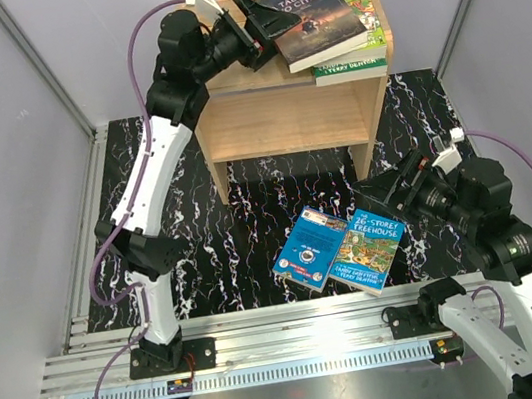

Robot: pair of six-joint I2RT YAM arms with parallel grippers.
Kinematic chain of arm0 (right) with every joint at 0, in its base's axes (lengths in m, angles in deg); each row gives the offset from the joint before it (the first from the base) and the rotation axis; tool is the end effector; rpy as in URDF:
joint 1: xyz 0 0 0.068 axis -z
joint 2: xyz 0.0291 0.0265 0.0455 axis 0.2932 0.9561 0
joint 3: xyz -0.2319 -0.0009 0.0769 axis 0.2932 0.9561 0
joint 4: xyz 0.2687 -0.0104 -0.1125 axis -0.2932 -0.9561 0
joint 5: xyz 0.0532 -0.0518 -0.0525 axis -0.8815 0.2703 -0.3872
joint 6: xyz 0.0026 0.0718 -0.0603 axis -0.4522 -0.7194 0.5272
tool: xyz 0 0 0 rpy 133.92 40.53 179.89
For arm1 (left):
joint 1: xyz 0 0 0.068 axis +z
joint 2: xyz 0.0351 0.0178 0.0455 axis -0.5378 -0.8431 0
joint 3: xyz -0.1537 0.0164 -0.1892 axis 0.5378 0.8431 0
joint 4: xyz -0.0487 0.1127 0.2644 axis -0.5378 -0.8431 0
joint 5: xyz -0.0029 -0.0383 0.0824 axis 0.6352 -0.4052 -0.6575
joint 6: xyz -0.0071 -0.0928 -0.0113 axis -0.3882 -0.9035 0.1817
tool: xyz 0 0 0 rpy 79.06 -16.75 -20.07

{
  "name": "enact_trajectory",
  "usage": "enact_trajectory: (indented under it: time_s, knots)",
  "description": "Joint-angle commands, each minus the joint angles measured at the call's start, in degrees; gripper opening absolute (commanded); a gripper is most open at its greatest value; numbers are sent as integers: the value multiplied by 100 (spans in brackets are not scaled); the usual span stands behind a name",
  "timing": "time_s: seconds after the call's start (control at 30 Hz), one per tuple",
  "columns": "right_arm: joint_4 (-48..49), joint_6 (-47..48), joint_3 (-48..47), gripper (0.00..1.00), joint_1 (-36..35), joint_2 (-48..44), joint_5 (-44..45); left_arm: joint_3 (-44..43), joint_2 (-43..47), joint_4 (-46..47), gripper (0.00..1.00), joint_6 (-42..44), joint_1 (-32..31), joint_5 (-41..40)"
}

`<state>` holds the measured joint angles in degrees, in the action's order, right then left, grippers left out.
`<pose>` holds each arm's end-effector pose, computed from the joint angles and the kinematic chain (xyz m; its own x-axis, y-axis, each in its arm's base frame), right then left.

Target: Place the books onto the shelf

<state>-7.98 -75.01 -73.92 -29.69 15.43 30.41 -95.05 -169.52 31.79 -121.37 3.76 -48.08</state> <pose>0.1907 0.0789 0.3661 -0.6379 0.5928 -0.4916 -0.1394 0.5390 0.8307 0.4166 -0.2740 0.5095 -0.6946 -0.5113 -0.5060 0.4706 0.2090 -0.8572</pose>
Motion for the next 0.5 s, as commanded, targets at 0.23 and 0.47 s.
enact_trajectory:
  time_s: [0.23,0.47]
  knots:
    - [-129,-174,164,99,-10,-505,115,387,548,-739,99,682,39,-186]
    - [-279,-227,252,99,-10,-646,177,626,601,8,32,332,30,6]
